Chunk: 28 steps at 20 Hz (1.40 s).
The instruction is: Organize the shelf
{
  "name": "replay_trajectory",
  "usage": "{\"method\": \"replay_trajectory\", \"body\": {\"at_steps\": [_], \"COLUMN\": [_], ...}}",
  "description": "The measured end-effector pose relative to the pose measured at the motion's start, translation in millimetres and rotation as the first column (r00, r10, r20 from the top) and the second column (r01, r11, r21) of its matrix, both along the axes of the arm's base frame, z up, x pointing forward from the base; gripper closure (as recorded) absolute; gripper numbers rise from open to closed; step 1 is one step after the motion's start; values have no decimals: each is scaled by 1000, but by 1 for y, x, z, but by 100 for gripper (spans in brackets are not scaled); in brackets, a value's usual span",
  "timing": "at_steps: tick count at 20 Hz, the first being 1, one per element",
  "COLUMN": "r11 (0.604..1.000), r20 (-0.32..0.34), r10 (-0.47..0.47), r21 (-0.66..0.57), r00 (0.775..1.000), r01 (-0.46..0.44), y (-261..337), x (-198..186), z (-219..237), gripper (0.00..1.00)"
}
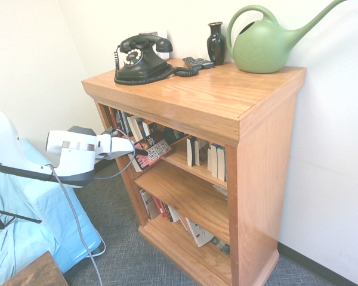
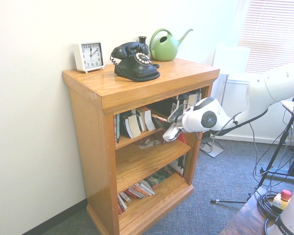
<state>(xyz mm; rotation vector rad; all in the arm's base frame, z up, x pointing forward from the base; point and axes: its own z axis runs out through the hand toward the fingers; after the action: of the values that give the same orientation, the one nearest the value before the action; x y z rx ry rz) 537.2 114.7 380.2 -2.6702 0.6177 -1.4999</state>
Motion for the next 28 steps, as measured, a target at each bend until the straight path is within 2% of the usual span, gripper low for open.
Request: {"method": "replay_trajectory", "body": {"at_steps": [8, 15, 18, 23, 24, 28], "r11": [985, 939, 930, 941, 944, 955], "r20": [18, 0, -18, -19, -23, -28], "r10": [-29, -80, -83, -72, -68, -57], "r21": [170, 336, 357, 330, 321, 290], "r00": [999, 997, 996, 997, 997, 998], "r01": [25, 75, 84, 74, 71, 63], "y": [-4, -19, -15, -10, -9, -7], "x": [23, 52, 64, 79, 80, 88], "z": [15, 27, 19, 20, 19, 16], "gripper": [100, 100, 100, 100, 0, 0]}}
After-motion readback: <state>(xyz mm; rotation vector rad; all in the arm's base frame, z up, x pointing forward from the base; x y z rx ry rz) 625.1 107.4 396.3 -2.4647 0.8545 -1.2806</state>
